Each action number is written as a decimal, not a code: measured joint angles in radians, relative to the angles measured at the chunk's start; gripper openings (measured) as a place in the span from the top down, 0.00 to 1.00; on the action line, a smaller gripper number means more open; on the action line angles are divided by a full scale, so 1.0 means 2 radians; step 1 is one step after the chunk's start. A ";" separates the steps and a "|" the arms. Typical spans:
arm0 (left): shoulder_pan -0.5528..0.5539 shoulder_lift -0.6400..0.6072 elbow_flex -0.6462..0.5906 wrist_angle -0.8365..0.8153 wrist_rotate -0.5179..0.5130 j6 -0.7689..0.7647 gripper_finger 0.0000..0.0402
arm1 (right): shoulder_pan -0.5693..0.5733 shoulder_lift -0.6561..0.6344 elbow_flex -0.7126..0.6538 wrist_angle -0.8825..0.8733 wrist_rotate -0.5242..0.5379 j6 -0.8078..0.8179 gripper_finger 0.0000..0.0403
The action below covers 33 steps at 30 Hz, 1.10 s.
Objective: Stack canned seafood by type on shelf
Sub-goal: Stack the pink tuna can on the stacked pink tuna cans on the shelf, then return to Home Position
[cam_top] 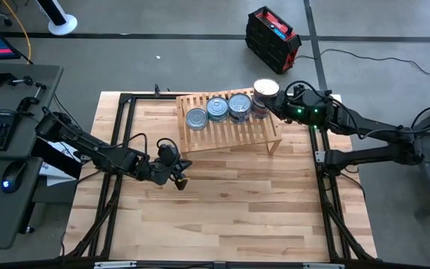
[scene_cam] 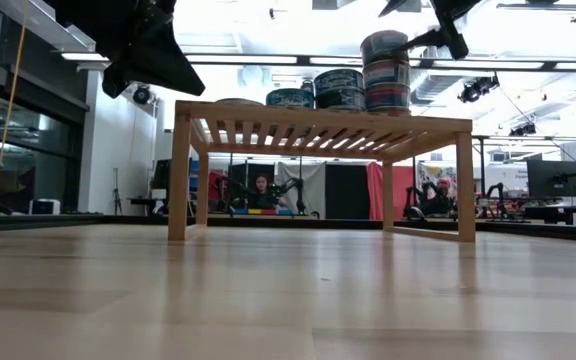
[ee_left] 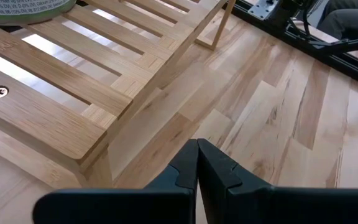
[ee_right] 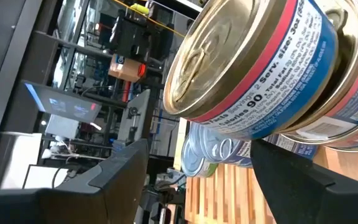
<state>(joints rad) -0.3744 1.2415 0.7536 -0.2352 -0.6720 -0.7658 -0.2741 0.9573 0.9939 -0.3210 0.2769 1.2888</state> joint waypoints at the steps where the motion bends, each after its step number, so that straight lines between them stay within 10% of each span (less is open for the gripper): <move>1: 0.000 0.000 0.000 0.000 0.000 0.000 1.00 | 0.000 0.000 0.000 0.000 -0.004 0.007 0.32; 21: -0.050 -0.023 0.000 0.056 0.092 -0.014 1.00 | 0.076 -0.012 0.000 -0.029 -0.211 -0.082 0.32; 33: -0.122 -0.012 0.000 0.090 0.051 -0.071 1.00 | 0.356 -0.010 -0.031 -0.395 -0.083 0.172 0.32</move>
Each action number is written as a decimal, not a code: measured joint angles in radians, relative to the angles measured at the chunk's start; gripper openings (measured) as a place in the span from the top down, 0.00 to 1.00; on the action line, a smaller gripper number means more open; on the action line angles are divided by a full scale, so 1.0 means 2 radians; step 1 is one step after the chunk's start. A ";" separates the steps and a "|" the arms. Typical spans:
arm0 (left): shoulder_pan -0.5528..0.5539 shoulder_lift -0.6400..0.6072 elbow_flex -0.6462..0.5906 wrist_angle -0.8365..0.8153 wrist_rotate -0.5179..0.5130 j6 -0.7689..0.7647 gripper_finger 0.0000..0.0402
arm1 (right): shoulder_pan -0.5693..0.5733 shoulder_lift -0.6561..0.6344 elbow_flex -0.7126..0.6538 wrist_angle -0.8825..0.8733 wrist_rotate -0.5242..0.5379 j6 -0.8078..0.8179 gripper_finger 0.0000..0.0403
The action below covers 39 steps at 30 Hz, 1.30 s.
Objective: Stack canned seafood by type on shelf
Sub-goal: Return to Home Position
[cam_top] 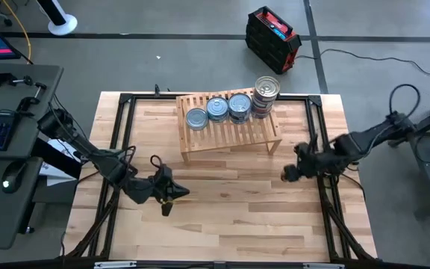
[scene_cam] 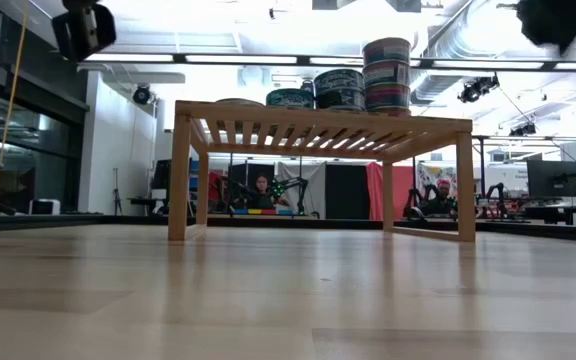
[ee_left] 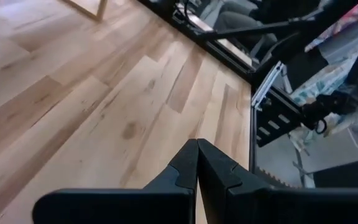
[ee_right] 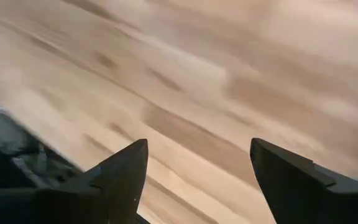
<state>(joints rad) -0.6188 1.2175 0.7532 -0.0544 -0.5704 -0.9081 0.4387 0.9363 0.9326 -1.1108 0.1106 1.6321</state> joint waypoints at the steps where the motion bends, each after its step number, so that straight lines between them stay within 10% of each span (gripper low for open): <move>1: -0.003 0.000 0.000 0.000 -0.009 -0.003 1.00 | 0.015 0.000 -0.011 -0.013 -0.008 0.030 0.32; 8: 0.017 -0.001 0.000 0.006 -0.052 -0.007 1.00 | 0.044 -0.008 -0.109 -0.073 0.002 0.185 0.32; 15: 0.055 -0.029 0.000 0.049 -0.052 0.021 1.00 | -0.044 -0.007 -0.086 -0.084 0.173 0.202 0.36; 23: 0.056 -0.101 0.000 0.079 -0.048 0.106 1.00 | -0.177 -0.010 -0.084 -0.050 0.258 0.125 0.83; 30: 0.037 -0.172 0.000 -0.013 -0.055 0.126 1.00 | -0.276 0.004 -0.084 0.068 0.192 -0.076 0.95; 39: -0.007 -0.187 0.000 -0.181 -0.071 0.014 1.00 | -0.269 0.007 -0.084 0.124 0.157 -0.118 1.00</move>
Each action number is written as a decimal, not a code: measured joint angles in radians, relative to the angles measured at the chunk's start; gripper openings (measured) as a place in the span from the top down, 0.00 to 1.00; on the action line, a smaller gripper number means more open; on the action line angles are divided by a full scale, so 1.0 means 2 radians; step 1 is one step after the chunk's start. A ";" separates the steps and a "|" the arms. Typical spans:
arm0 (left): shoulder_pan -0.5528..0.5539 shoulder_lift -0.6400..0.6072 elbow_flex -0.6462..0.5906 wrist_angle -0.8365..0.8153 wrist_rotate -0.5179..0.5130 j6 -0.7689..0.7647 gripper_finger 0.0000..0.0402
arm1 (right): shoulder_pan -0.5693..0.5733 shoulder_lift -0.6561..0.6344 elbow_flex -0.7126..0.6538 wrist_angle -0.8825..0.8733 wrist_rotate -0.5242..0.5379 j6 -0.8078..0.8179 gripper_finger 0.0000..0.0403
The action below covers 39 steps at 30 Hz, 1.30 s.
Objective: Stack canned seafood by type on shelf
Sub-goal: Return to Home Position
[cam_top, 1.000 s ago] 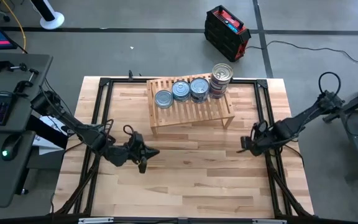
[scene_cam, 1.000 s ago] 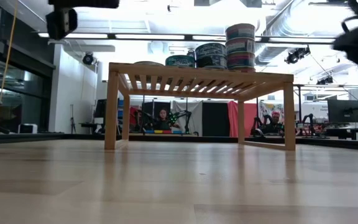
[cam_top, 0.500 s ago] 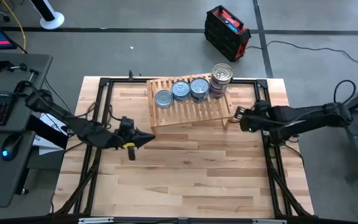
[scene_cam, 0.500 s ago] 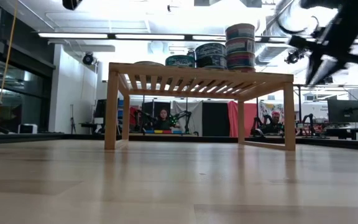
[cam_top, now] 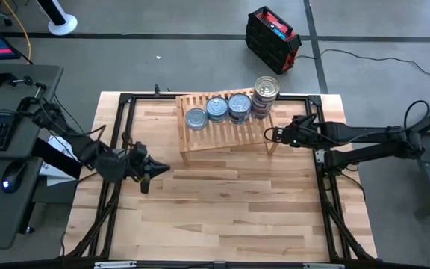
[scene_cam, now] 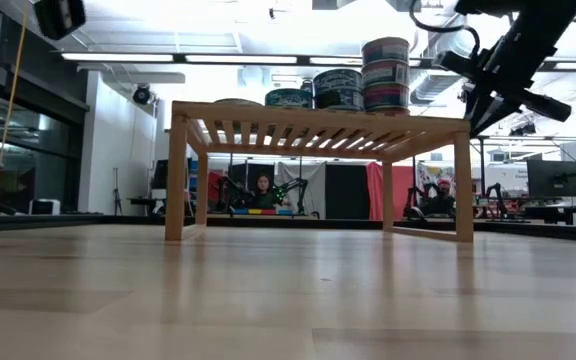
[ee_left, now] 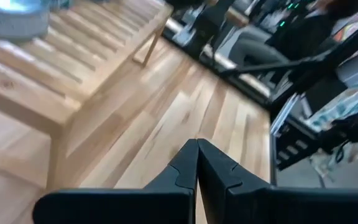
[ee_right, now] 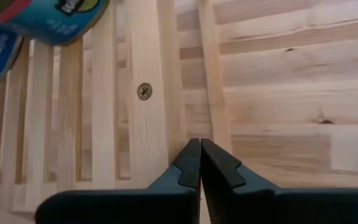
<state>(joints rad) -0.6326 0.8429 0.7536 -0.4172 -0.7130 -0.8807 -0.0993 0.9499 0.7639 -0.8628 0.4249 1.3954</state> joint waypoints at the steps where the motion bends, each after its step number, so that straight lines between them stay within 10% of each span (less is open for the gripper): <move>1: -0.006 0.001 0.000 -0.012 -0.002 -0.011 1.00 | 0.003 0.000 0.000 0.003 -0.003 0.002 1.00; 23: -0.094 -0.010 0.000 -0.031 -0.074 -0.038 1.00 | 0.100 0.063 0.000 0.061 -0.018 0.075 1.00; 32: 0.127 0.010 0.000 0.097 0.166 0.227 1.00 | 0.171 0.026 0.000 0.104 0.006 0.071 1.00; 39: 0.303 -0.025 -0.066 0.138 0.355 0.252 1.00 | 0.214 0.015 0.000 0.139 0.042 0.070 1.00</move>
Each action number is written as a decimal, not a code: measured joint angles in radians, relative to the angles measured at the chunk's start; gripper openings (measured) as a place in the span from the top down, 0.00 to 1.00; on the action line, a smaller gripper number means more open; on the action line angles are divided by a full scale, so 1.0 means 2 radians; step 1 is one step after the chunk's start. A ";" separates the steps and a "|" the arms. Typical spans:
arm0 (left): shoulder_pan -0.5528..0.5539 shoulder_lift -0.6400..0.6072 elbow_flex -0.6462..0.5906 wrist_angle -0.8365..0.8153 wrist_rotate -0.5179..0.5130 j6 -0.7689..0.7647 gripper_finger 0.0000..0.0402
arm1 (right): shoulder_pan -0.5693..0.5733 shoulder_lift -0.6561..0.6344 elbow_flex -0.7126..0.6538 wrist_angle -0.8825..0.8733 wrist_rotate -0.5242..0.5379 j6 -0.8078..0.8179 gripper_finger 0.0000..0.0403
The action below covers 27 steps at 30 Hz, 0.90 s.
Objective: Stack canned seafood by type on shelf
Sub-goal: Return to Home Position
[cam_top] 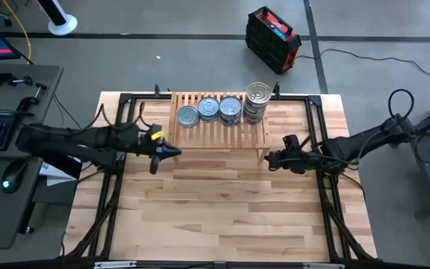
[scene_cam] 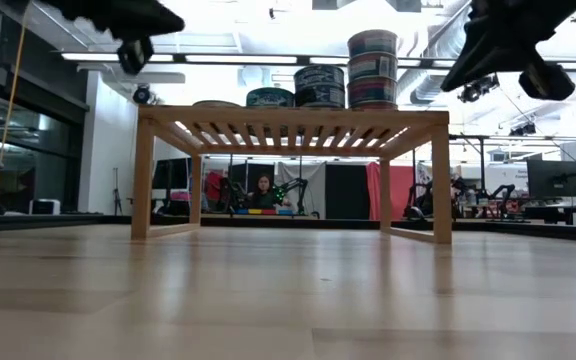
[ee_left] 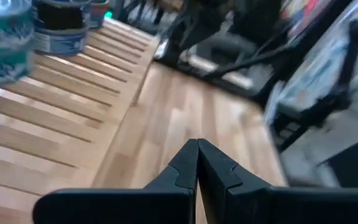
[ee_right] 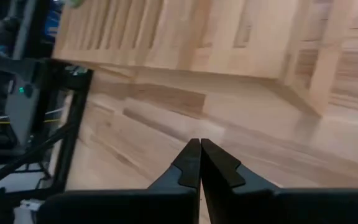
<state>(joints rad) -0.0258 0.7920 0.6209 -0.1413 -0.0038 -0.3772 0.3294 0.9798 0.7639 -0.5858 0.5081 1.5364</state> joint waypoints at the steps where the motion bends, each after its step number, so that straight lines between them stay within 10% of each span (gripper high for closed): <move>1: 0.005 -0.015 -0.027 0.031 0.011 -0.010 1.00 | 0.003 0.000 0.000 0.003 0.005 0.000 1.00; 12: 0.005 -0.265 -0.271 0.217 -0.017 -0.118 1.00 | 0.016 0.000 0.000 0.035 0.039 -0.001 1.00; 22: 0.005 -0.377 -0.306 0.112 -0.052 -0.130 1.00 | 0.018 0.000 0.000 0.037 -0.112 -0.066 1.00; 27: 0.005 -0.375 -0.306 0.083 -0.051 -0.147 1.00 | 0.044 0.001 0.000 0.054 -0.085 -0.143 1.00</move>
<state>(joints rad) -0.0162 0.0410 0.0090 0.0249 -0.1063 -0.6720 0.4176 0.9810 0.7639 -0.4773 0.3382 1.2507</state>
